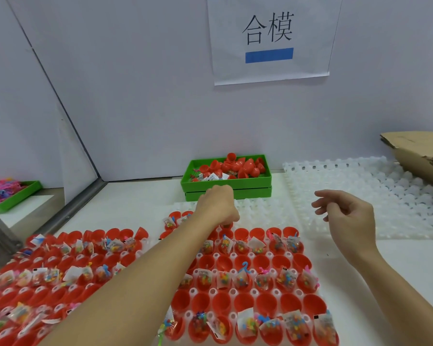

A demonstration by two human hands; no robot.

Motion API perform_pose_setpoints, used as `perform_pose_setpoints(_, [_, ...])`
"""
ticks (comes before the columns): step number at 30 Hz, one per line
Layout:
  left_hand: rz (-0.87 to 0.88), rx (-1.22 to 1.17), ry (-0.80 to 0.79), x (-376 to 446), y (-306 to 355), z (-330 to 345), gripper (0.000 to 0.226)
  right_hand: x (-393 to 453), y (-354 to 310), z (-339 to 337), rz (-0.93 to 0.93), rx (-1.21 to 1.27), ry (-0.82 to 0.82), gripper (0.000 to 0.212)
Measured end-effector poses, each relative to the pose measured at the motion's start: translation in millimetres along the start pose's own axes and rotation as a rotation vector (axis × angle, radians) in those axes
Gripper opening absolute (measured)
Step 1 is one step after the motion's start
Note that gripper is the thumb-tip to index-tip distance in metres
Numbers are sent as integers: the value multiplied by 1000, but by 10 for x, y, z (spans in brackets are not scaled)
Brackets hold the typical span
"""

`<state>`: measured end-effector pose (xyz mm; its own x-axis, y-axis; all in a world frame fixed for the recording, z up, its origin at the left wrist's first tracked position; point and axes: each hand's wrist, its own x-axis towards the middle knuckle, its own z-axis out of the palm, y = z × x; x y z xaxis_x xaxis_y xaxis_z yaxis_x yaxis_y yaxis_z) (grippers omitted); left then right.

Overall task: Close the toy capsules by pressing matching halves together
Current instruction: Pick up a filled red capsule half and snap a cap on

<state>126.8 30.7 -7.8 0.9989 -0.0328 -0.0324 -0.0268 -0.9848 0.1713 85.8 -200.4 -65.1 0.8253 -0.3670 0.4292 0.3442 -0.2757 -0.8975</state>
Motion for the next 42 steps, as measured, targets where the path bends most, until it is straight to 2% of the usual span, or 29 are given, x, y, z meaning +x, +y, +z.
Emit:
perform_pose_setpoints(3, [-1, -49, 5, 13, -19, 21, 36, -6, -7, 4, 5, -9, 0, 41])
perform_pose_setpoints(7, [24, -90, 3, 14, -40, 25, 18, -17, -17, 3, 15, -15, 1, 40])
perform_pose_setpoints(18, [91, -105, 67, -6, -26, -146, 19, -86, -158, 46, 7, -34, -44, 38])
perform_pose_setpoints(22, [195, -167, 60, -95, 97, -266, 15, -116, -284, 78, 15, -52, -121, 34])
perform_pose_setpoints(24, [274, -213, 31, -185, 205, -302, 23, -118, -348, 86, 72, -61, -180, 31])
perform_pose_setpoints(27, [379, -253, -26, -315, 372, -316, 40, -140, -425, 108, 217, -32, -358, 21])
perform_pose_setpoints(30, [472, -283, -43, -417, 503, -311, 53, -163, -503, 119, 400, 175, -553, 21])
perform_pose_setpoints(32, [522, -288, -30, -444, 562, -313, 64, -160, -533, 90, 407, 233, -623, 22])
perform_pose_setpoints(35, [560, -279, -25, -459, 623, -312, 77, -132, -535, 34, 399, 266, -616, 20])
perform_pose_setpoints(38, [568, -298, -11, -463, 658, -283, 78, -116, -515, 9, 472, 375, -526, 19])
perform_pose_setpoints(42, [537, -445, 49, -491, 652, -272, 87, -88, -517, -32, 496, 546, -439, 35])
